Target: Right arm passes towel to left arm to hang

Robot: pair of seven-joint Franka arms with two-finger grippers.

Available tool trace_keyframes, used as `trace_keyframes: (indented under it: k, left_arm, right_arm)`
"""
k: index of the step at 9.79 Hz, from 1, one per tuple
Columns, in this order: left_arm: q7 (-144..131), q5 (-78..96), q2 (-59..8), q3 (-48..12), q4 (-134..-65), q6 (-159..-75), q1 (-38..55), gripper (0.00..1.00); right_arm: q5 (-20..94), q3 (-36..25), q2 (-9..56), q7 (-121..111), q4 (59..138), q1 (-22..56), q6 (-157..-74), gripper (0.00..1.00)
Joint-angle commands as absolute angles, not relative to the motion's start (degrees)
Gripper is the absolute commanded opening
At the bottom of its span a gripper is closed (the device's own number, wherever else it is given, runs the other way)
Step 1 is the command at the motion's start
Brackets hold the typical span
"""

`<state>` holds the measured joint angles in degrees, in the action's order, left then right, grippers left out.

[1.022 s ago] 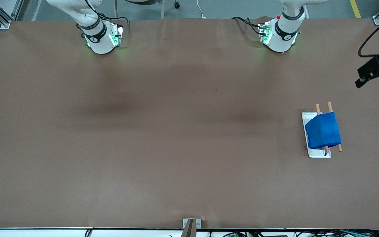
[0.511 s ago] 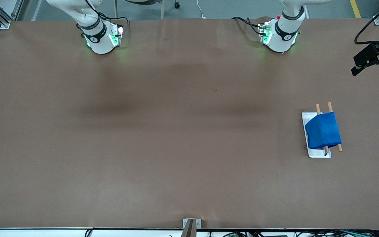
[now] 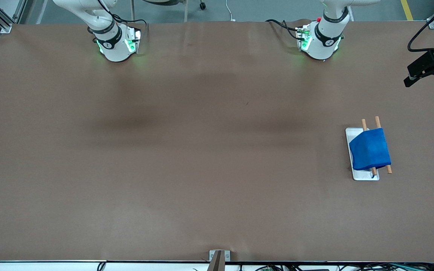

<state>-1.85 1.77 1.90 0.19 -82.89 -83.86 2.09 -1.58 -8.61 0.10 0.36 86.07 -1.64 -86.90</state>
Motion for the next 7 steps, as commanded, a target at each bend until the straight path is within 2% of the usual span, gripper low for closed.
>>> trace_keyframes:
  k: [1,7]
  left_arm:
    - [-0.4,1.7,3.1,0.4,-86.5,-83.7,2.5,1.0]
    - [-1.8,-0.6,3.0,-1.6,-87.1,-84.5,2.4,1.0]
  right_arm:
    - [-2.3,-8.3,-0.6,1.4,86.4,-1.8,-86.5,1.0]
    - [-2.2,-8.3,-0.6,1.4,86.4,-1.8,-86.6,1.0]
